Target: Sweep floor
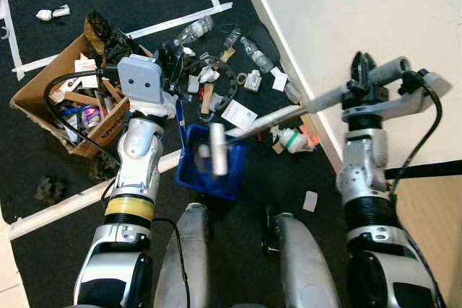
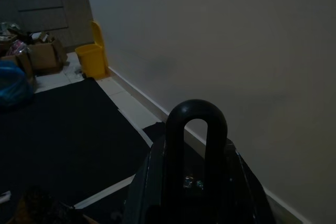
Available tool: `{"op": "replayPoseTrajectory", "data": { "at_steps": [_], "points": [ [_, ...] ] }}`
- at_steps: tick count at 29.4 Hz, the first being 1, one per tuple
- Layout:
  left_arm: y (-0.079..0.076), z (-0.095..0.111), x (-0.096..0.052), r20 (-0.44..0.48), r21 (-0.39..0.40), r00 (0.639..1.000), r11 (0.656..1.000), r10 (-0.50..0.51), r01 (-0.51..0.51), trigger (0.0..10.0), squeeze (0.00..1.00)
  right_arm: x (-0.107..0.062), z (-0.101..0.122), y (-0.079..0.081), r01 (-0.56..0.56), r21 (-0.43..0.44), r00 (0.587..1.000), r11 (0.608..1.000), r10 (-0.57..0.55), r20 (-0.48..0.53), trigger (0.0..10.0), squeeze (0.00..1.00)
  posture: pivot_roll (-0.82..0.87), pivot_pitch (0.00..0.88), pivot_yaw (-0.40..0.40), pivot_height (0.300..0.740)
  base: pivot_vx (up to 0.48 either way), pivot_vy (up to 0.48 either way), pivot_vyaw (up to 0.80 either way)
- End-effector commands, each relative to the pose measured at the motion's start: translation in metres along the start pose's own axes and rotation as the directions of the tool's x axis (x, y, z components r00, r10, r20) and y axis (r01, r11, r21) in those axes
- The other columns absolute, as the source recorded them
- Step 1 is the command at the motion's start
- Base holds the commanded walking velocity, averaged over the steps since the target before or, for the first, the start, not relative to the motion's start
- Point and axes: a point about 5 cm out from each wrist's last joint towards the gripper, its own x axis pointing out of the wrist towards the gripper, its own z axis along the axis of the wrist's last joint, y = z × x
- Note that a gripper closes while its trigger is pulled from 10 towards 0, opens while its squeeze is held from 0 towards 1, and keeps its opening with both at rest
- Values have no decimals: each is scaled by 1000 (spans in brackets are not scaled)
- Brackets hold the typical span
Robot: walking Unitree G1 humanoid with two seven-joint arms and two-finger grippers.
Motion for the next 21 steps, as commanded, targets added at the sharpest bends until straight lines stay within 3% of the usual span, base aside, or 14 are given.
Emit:
{"op": "replayPoseTrajectory", "data": {
  "at_steps": [1,9,21],
  "points": [
    [-5,-7,-5,-22,-4,1000,1000,-14,14,10000,0,-1,11,-8,12,-11,999,1000,-11,34,10000,0,89,398,-63,740,0,0,0],
    [-7,-7,-4,-17,-7,1000,1000,-15,15,10000,0,7,25,-8,-45,-75,998,996,48,44,10000,0,88,382,-70,740,0,0,0],
    [-11,-10,-6,-19,-12,1000,1000,-12,12,10000,0,47,90,-12,-52,-147,973,988,83,216,10000,0,84,383,-76,740,0,0,0]
  ]
}}
